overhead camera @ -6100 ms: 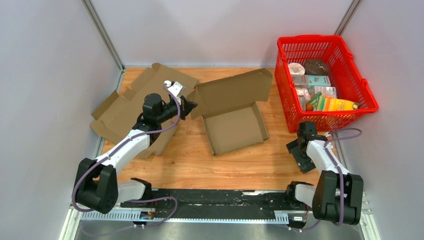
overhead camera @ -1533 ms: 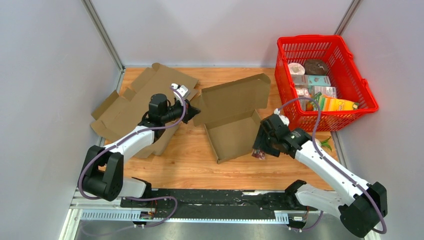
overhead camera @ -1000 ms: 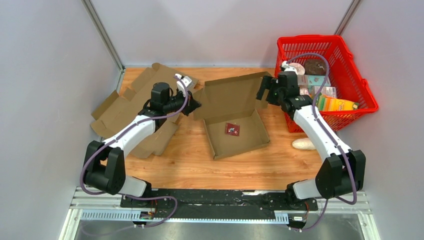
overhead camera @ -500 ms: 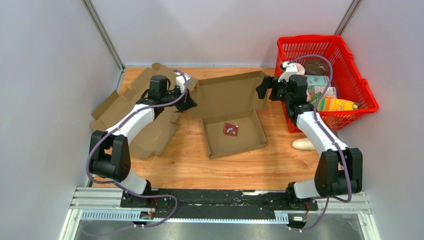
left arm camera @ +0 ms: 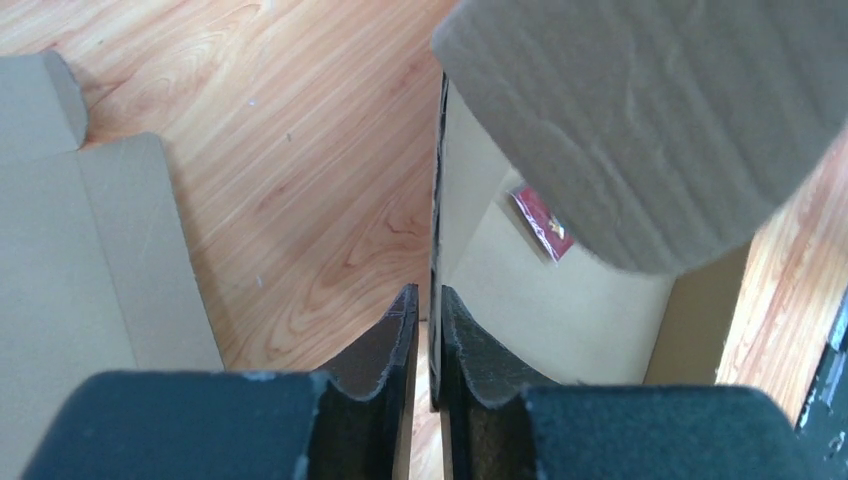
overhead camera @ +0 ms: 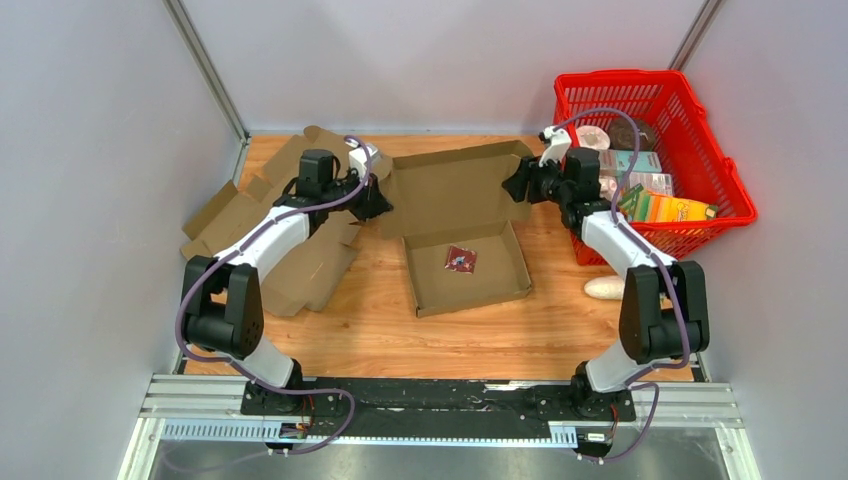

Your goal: Fold the paper box

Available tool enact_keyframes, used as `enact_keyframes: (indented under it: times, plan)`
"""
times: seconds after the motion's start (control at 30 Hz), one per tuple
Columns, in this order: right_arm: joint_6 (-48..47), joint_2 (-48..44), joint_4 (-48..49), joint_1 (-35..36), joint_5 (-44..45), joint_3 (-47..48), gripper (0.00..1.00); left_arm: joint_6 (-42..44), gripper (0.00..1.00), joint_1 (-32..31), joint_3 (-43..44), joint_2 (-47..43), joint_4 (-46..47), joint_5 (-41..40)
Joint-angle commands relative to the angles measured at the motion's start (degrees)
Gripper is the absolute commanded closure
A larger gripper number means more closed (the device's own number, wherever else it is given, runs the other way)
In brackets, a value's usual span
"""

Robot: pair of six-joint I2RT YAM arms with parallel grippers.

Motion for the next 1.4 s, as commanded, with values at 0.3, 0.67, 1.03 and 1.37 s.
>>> enact_keyframes:
  times: [0.3, 0.67, 1.03, 1.37]
  plan:
    - [5.2, -10.8, 10.7, 13.8, 33.8, -5.3, 0.87, -13.1, 0.93, -8.5, -3.7, -9.0, 15.4, -28.3]
    - [4.1, -11.8, 36.8, 26.8, 56.3, -19.6, 0.95, -20.2, 0.79, -15.9, -16.6, -9.6, 35.6, -49.9]
    - [5.4, -15.8, 43.0, 31.2, 64.4, -31.7, 0.98, -28.0, 0.85, -22.1, -25.3, -12.9, 39.3, -59.8]
    - [6.0, -19.1, 44.9, 35.2, 68.6, -38.9, 0.96, -34.5, 0.86, -27.6, -29.7, -15.5, 39.6, -64.1]
